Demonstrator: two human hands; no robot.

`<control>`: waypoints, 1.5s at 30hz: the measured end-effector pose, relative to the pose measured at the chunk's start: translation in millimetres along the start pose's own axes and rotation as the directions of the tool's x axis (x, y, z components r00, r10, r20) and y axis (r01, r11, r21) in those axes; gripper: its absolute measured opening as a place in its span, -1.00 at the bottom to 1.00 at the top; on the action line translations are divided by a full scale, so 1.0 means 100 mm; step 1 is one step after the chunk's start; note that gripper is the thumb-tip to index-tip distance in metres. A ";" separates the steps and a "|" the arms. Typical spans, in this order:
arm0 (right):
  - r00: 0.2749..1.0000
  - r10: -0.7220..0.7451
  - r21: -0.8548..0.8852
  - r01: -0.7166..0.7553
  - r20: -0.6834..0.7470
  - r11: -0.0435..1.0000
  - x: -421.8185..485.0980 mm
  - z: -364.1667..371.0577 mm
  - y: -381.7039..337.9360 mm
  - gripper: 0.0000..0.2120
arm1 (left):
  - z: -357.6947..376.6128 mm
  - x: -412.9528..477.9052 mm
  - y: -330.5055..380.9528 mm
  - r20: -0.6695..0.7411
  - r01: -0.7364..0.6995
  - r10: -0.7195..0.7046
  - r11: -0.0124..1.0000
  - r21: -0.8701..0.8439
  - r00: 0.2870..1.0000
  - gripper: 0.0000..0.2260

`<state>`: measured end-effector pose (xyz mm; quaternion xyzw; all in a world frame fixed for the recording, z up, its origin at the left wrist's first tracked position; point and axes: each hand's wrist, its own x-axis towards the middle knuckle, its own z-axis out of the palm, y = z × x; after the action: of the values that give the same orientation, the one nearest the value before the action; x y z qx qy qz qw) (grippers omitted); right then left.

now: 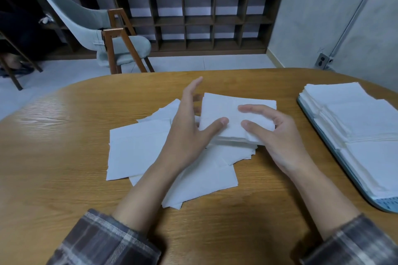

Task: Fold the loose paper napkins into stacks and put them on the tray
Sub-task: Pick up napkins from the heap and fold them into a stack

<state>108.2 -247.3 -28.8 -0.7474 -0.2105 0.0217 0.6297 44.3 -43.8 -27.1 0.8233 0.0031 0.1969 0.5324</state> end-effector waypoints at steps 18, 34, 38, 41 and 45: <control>0.988 -0.009 -0.080 -0.004 -0.157 0.997 0.08 -0.06 0.15 -0.70 | 0.17 -0.10 -0.12 0.460 -0.332 0.117 0.844 0.420 0.880 -0.86; 0.995 -0.049 -0.099 0.040 -0.092 0.994 0.08 -0.05 0.13 -0.61 | 0.08 -0.09 -0.02 0.308 -0.208 0.136 0.954 0.216 0.942 -0.94; 0.996 -0.041 -0.104 0.033 -0.079 0.994 0.08 -0.04 0.13 -0.61 | 0.08 -0.10 0.04 0.214 -0.222 0.192 0.967 0.125 0.958 -0.93; 0.997 -0.056 -0.103 0.051 -0.044 0.993 0.07 -0.04 0.09 -0.71 | 0.07 -0.09 0.09 0.121 -0.215 0.209 0.976 0.035 0.970 -0.93; 0.993 -0.086 0.033 0.083 0.076 0.996 0.01 -0.02 0.00 -0.77 | 0.06 -0.08 0.13 -0.018 -0.173 0.173 0.982 -0.070 0.985 -0.92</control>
<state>109.7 -249.1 -28.1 -0.7271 -0.2658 0.0270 0.6324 36.5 -56.2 -20.3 0.7998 -0.0724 0.2471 0.5422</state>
